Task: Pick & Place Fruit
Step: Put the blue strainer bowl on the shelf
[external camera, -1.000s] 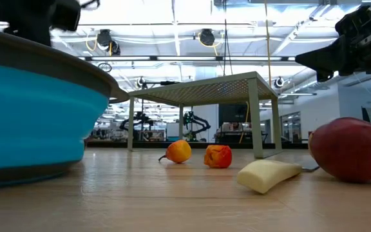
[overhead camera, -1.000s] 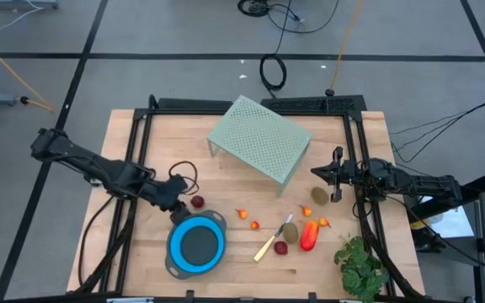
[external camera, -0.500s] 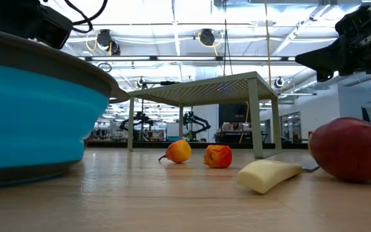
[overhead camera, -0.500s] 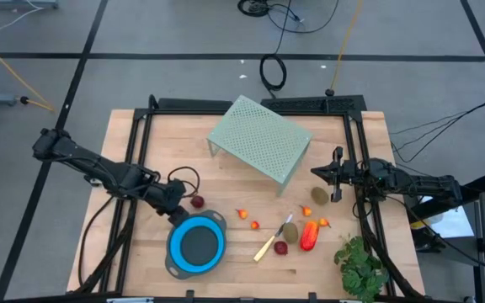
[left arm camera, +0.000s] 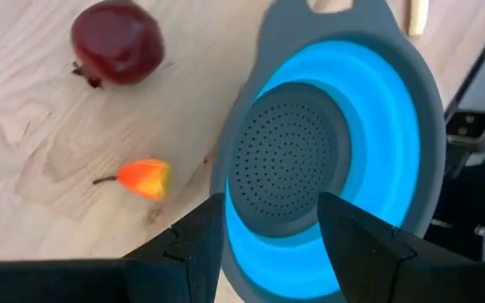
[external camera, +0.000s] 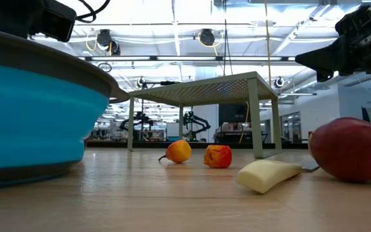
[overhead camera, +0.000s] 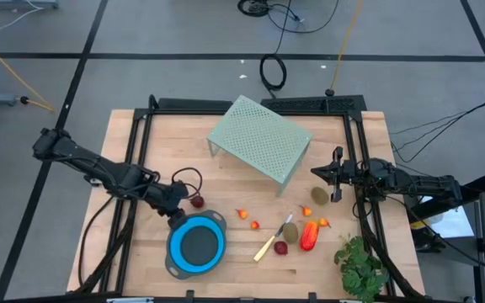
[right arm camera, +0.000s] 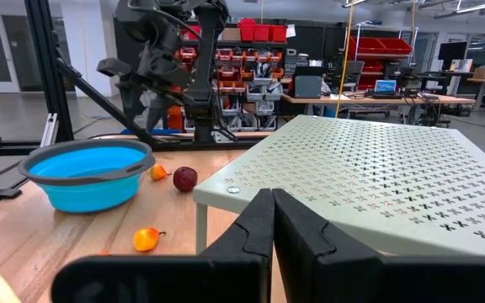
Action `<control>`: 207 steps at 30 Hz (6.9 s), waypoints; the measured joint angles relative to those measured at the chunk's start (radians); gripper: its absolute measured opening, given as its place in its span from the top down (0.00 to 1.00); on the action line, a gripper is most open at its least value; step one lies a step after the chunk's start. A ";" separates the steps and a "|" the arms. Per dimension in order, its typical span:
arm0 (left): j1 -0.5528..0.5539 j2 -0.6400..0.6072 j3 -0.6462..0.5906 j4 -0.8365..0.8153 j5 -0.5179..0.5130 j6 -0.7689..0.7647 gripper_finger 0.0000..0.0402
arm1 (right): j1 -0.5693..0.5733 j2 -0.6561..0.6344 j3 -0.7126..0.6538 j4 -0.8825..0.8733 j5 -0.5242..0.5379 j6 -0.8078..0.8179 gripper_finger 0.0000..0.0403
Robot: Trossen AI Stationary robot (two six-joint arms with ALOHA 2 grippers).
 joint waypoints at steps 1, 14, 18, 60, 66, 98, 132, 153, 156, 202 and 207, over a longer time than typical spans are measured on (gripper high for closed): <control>-0.005 0.000 0.000 0.004 0.000 0.020 0.52 | 0.000 0.000 0.000 0.000 0.000 0.000 1.00; -0.026 0.000 0.000 -0.099 -0.009 -0.175 0.52 | 0.000 0.000 0.000 0.000 0.000 0.000 1.00; -0.042 0.000 0.000 -0.185 -0.071 -0.348 0.52 | 0.000 0.000 0.000 0.000 0.000 -0.008 1.00; -0.080 0.349 0.000 0.028 0.012 -0.300 0.52 | 0.000 0.000 0.000 0.000 0.001 -0.011 1.00; -0.080 0.352 -0.001 0.029 0.018 -0.300 0.58 | 0.000 0.000 0.000 0.000 0.000 -0.011 1.00; -0.080 0.104 -0.002 0.114 0.047 -0.283 1.00 | 0.000 0.000 0.000 0.000 0.000 -0.011 1.00; -0.077 -0.062 -0.001 0.433 -0.079 -0.257 1.00 | 0.000 0.000 0.000 0.000 0.000 -0.011 1.00; -0.038 -0.062 0.000 0.431 -0.399 0.165 1.00 | 0.000 0.000 0.000 0.000 0.001 -0.011 1.00; -0.010 -0.062 0.000 0.431 -0.400 0.233 1.00 | 0.000 0.000 0.000 0.000 0.000 -0.011 1.00; 0.356 0.240 0.704 -0.231 -0.416 0.689 1.00 | 0.000 0.001 0.000 0.000 0.001 -0.011 1.00; 0.392 0.273 0.770 -0.256 -0.414 0.683 1.00 | 0.000 0.001 0.000 0.000 0.001 -0.011 1.00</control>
